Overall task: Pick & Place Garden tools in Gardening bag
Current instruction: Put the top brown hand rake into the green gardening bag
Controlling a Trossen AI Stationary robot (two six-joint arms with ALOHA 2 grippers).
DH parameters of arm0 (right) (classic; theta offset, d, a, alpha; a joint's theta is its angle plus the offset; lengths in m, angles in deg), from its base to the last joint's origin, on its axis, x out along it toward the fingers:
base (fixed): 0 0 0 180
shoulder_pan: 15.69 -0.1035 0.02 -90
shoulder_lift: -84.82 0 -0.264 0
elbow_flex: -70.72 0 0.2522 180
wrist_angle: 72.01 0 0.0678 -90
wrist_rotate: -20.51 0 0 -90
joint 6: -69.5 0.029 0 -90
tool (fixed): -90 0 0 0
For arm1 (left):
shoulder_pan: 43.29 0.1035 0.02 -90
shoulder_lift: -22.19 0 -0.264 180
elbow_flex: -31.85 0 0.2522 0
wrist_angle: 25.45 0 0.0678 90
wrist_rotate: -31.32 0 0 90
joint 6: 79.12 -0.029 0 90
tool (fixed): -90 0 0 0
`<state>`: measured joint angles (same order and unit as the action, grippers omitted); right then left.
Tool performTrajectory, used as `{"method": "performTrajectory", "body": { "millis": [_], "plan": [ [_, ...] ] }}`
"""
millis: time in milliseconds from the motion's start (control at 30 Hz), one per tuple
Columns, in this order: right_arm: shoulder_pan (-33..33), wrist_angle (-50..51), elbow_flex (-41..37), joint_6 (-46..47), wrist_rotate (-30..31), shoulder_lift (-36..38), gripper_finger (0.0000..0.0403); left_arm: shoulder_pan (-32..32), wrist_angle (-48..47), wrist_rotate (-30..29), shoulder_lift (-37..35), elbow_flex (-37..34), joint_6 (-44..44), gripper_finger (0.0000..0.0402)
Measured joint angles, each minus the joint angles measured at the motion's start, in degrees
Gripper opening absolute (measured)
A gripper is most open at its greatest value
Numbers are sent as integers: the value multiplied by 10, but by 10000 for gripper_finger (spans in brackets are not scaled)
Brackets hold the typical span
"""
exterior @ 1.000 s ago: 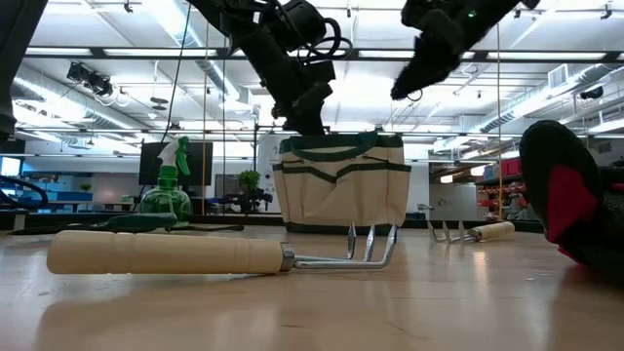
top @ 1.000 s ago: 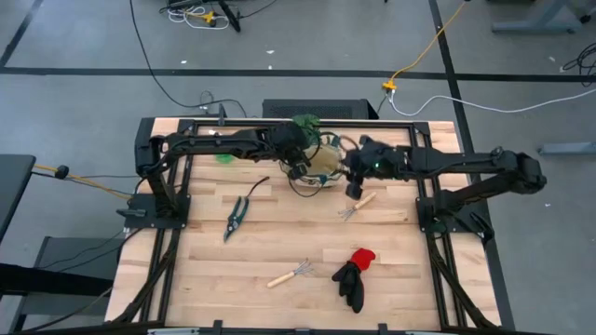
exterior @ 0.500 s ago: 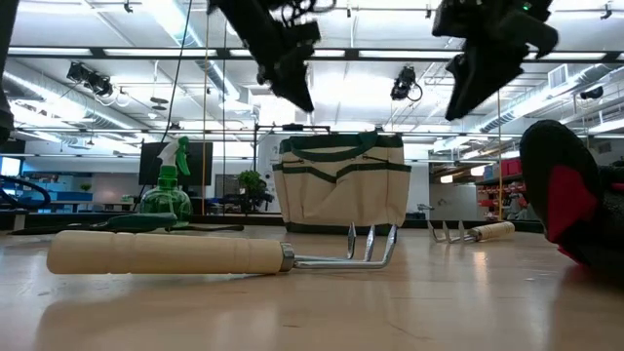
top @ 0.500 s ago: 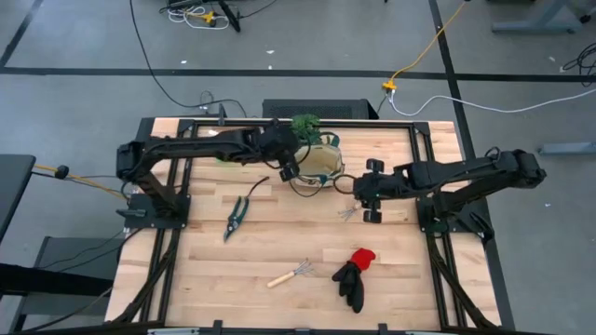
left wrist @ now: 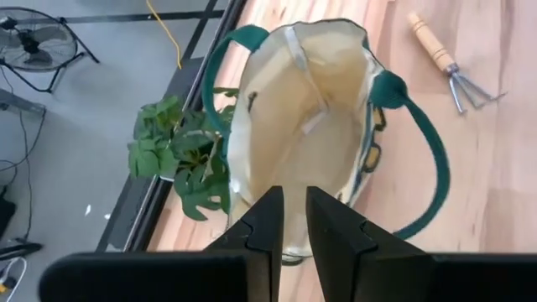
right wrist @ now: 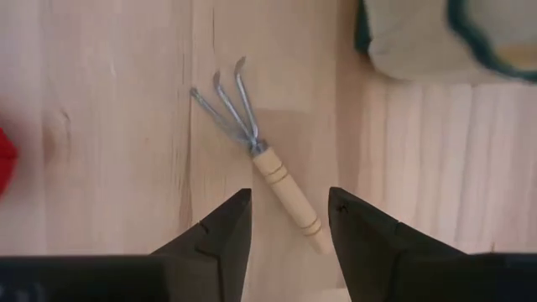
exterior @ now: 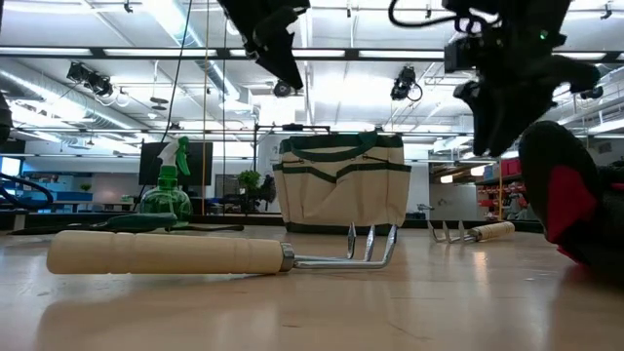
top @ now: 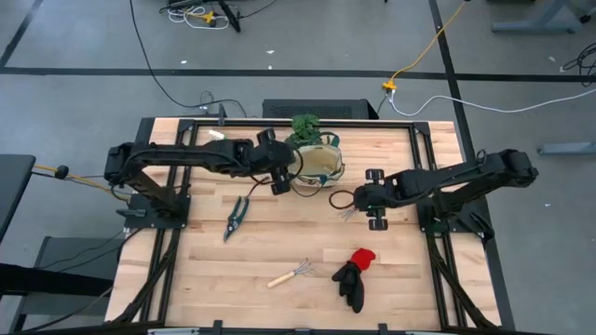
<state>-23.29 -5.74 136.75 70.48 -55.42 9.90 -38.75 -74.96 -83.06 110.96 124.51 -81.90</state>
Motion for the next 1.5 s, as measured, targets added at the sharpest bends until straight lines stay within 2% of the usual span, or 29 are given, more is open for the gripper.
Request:
{"method": "performTrajectory", "body": {
  "millis": [367, 533, 733, 967, 1500],
  "plan": [
    [0, -84, -75, -31, 0, -19, 162, -29, -13, 0, 0, 0, 11, 60],
    [1, -136, -106, -54, 20, -19, 162, -29, -13, 0, 0, 0, 15, 60],
    [16, -161, -132, -65, 16, -19, 162, -29, -13, 0, 0, 0, 23, 60],
    [35, -184, -135, -99, 13, -28, 162, -29, -12, 0, 0, 0, 24, 60],
    [69, -212, -133, -140, -21, -119, 162, -29, -13, 1, 0, 0, 26, 60]
  ]
}}
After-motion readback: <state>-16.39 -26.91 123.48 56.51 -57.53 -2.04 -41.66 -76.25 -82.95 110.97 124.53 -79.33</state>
